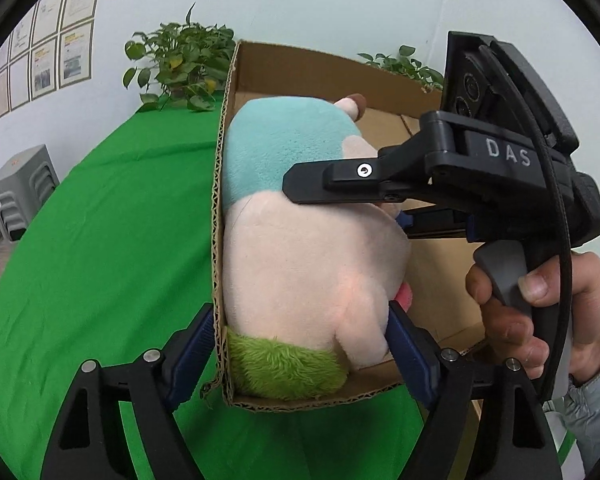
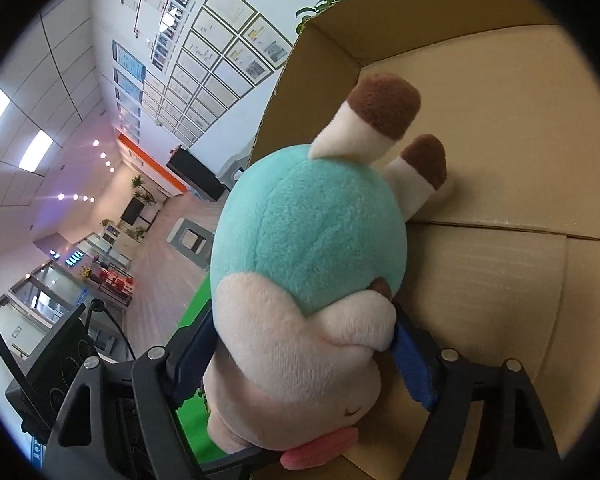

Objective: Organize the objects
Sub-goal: 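Lower the plush pig into the large cardboard box and open both tools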

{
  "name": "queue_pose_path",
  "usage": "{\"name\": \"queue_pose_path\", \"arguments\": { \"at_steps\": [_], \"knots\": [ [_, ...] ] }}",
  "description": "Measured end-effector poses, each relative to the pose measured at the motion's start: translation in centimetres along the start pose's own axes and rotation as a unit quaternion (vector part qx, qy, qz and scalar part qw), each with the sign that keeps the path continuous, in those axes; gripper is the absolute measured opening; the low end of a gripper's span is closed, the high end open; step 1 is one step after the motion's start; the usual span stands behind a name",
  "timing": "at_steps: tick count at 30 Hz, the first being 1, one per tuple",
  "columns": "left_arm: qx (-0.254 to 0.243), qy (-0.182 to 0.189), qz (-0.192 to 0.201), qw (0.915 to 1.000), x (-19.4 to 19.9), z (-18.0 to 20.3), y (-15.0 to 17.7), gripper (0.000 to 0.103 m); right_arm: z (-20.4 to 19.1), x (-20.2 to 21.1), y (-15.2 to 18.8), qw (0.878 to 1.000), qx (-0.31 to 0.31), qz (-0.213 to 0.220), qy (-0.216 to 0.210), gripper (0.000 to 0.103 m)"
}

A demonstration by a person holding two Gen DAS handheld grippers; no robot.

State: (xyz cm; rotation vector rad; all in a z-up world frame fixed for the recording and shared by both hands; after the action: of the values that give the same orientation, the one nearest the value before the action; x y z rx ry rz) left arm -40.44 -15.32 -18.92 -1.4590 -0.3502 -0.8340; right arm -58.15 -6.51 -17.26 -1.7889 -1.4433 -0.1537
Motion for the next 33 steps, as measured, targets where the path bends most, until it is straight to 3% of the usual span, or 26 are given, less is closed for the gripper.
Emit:
{"name": "queue_pose_path", "arguments": {
  "at_steps": [4, 9, 12, 16, 18, 19, 22, 24, 26, 28, 29, 30, 31, 32, 33],
  "knots": [
    [0.0, -0.002, -0.009, 1.0, -0.4, -0.2, 0.1, 0.079, 0.3, 0.1, 0.5, 1.0, 0.0, 0.004, 0.006, 0.084],
    [-0.012, -0.007, -0.002, 0.9999, 0.5, 0.1, -0.2, 0.077, -0.4, 1.7, 0.8, 0.998, 0.008, 0.02, 0.056, 0.102],
    [-0.029, -0.04, 0.016, 0.9986, 2.4, 0.2, -0.6, 0.076, -1.7, 4.8, 1.3, 0.995, 0.038, 0.056, 0.077, 0.102],
    [-0.045, -0.091, 0.061, 0.993, 6.7, 0.8, -1.3, 0.081, -2.3, 11.4, 3.7, 0.973, 0.085, 0.123, 0.173, 0.102],
    [-0.041, -0.115, 0.084, 0.9889, 8.9, 1.3, -1.4, 0.099, -2.4, 14.5, 5.6, 0.964, 0.092, 0.146, 0.2, 0.102],
    [-0.036, -0.122, 0.095, 0.9872, 9.9, 1.7, -1.3, 0.103, -2.3, 16.1, 6.8, 0.959, 0.092, 0.156, 0.216, 0.102],
    [-0.019, -0.118, 0.117, 0.9859, 12.9, 3.9, -0.6, 0.102, -1.5, 21.1, 10.9, 0.943, 0.075, 0.189, 0.265, 0.102],
    [-0.016, -0.107, 0.127, 0.986, 14.6, 5.4, 0.2, 0.102, -0.9, 23.2, 12.2, 0.938, 0.059, 0.201, 0.275, 0.102],
    [-0.015, -0.097, 0.142, 0.985, 16.4, 7.9, 1.0, 0.097, -1.0, 24.0, 13.5, 0.936, 0.053, 0.202, 0.284, 0.102],
    [-0.015, -0.089, 0.148, 0.9849, 17.8, 10.3, 2.2, 0.074, -1.4, 24.2, 15.0, 0.935, 0.057, 0.195, 0.29, 0.102],
    [-0.015, -0.083, 0.147, 0.9856, 18.2, 11.2, 2.6, 0.048, -1.6, 24.6, 15.9, 0.936, 0.058, 0.192, 0.29, 0.096],
    [-0.017, -0.074, 0.142, 0.9869, 18.6, 12.4, 3.2, 0.017, -1.8, 24.9, 16.5, 0.936, 0.059, 0.192, 0.288, 0.075],
    [-0.017, -0.062, 0.134, 0.9889, 19.0, 13.5, 3.8, 0.004, -2.2, 25.3, 17.4, 0.935, 0.06, 0.192, 0.291, 0.06],
    [-0.017, -0.056, 0.131, 0.9896, 19.4, 14.4, 4.2, 0.001, -2.3, 25.7, 18.2, 0.931, 0.063, 0.193, 0.304, 0.03],
    [-0.02, -0.051, 0.133, 0.9896, 20.0, 15.4, 4.6, 0.001, -2.5, 25.9, 18.5, 0.927, 0.064, 0.196, 0.312, 0.008]
  ]
}}
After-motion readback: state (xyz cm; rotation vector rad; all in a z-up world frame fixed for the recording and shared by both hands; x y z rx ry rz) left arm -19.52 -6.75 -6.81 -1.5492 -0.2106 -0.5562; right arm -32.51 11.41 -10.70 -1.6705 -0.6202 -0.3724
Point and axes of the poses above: each gripper's, at about its wrist camera, not at the fingertips, and x roughly against the way its jaws point, z to its right, y to its underside, the point moved 8 cm from there along -x, roughly the way its jaws point, and after that the axes turned 4 degrees about -x, right-handed, at the moved point
